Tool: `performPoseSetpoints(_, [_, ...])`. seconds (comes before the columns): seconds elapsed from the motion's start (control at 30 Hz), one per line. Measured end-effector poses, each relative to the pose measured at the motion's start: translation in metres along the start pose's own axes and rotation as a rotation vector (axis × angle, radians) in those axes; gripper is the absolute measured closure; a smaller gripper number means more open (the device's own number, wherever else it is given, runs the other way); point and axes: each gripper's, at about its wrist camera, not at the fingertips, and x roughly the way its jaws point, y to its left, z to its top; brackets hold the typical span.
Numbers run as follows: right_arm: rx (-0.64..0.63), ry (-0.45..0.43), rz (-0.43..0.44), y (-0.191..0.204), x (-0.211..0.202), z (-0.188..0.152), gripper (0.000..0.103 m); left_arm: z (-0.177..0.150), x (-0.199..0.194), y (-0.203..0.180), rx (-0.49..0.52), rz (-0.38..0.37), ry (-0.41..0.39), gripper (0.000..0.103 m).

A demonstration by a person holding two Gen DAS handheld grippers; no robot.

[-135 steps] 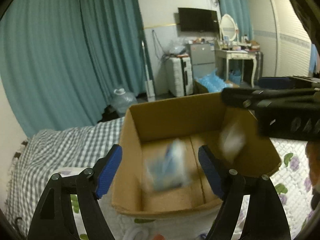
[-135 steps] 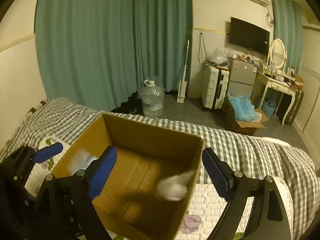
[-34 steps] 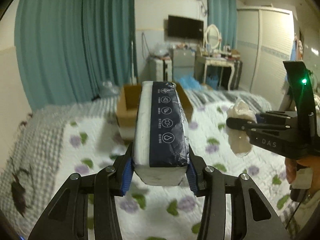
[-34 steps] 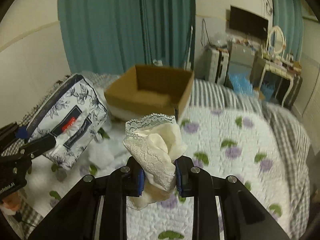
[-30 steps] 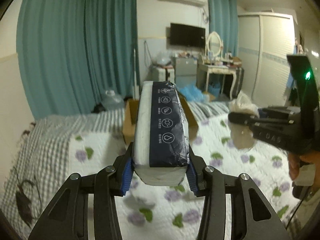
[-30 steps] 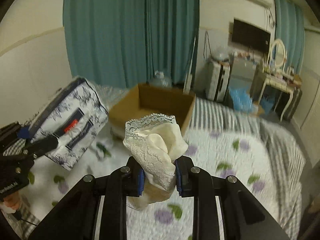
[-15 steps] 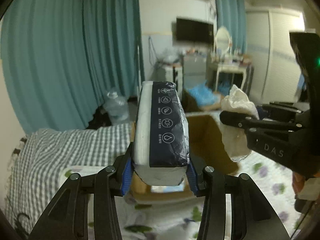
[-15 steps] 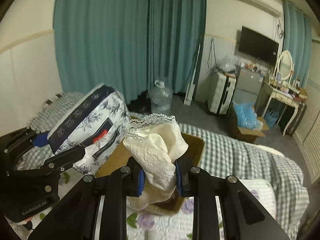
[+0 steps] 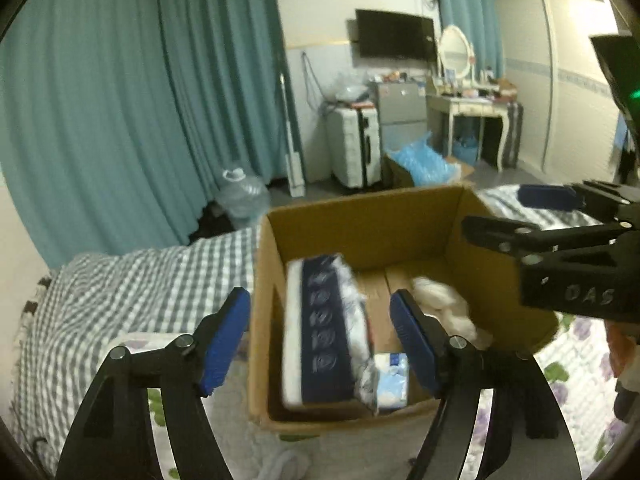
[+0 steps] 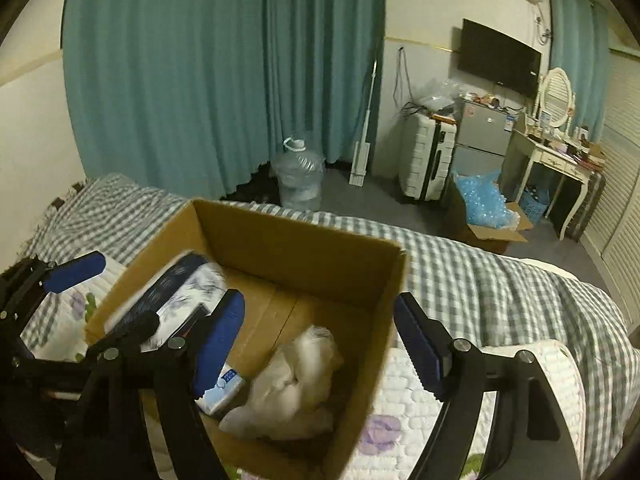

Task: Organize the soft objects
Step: 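Lower the lace cloth with the right gripper while the left gripper drops the tissue box into the box, then grasp the folded white towel with the right gripper while the left gripper grasps the white glove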

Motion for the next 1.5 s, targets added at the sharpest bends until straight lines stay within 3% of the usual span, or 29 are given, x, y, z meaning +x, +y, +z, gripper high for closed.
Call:
performPoseSetpoints(0.13, [-0.013,-0.047,-0.035,-0.004,-0.052,0.008,0.018,0.011,-0.042,0.006,-0.004,0.02,-0.053,0.03])
performPoseSetpoints(0.27, [-0.041,-0.113,-0.058,0.003,-0.123,0.017,0.009,0.024,-0.115,0.016,-0.022,0.042,-0.181,0.029])
performPoseSetpoints(0.33, [-0.049,-0.151,-0.066,0.01,-0.166,0.017,0.007,0.027,-0.154,0.022,-0.033,0.031,-0.229,0.015])
performPoseSetpoints(0.43, [-0.054,-0.186,-0.081,0.019,-0.221,0.014,0.004,0.024,-0.205,0.028,-0.03,0.046,-0.305,0.013])
performPoseSetpoints(0.57, [-0.062,-0.2,-0.104,0.037,-0.273,-0.001,0.002,0.013,-0.245,0.037,-0.022,0.048,-0.317,0.013])
performPoseSetpoints(0.7, [-0.067,-0.183,-0.112,0.056,-0.299,-0.029,0.002,-0.008,-0.258,0.037,0.0,0.042,-0.283,0.013])
performPoseSetpoints(0.9, [-0.009,-0.094,-0.072,0.069,-0.282,-0.078,0.002,-0.055,-0.24,0.04,-0.036,0.018,-0.187,0.013])
performPoseSetpoints(1.0, [0.041,-0.043,-0.063,0.07,-0.248,-0.112,0.002,-0.082,-0.22,0.044,-0.057,0.003,-0.147,0.013])
performPoseSetpoints(1.17, [0.048,0.014,-0.11,0.07,-0.186,-0.153,0.002,-0.115,-0.174,0.036,-0.049,0.076,-0.095,0.013])
performPoseSetpoints(1.5, [0.009,0.232,-0.093,0.08,-0.091,-0.219,0.002,-0.157,-0.094,0.035,-0.132,0.026,0.039,0.013])
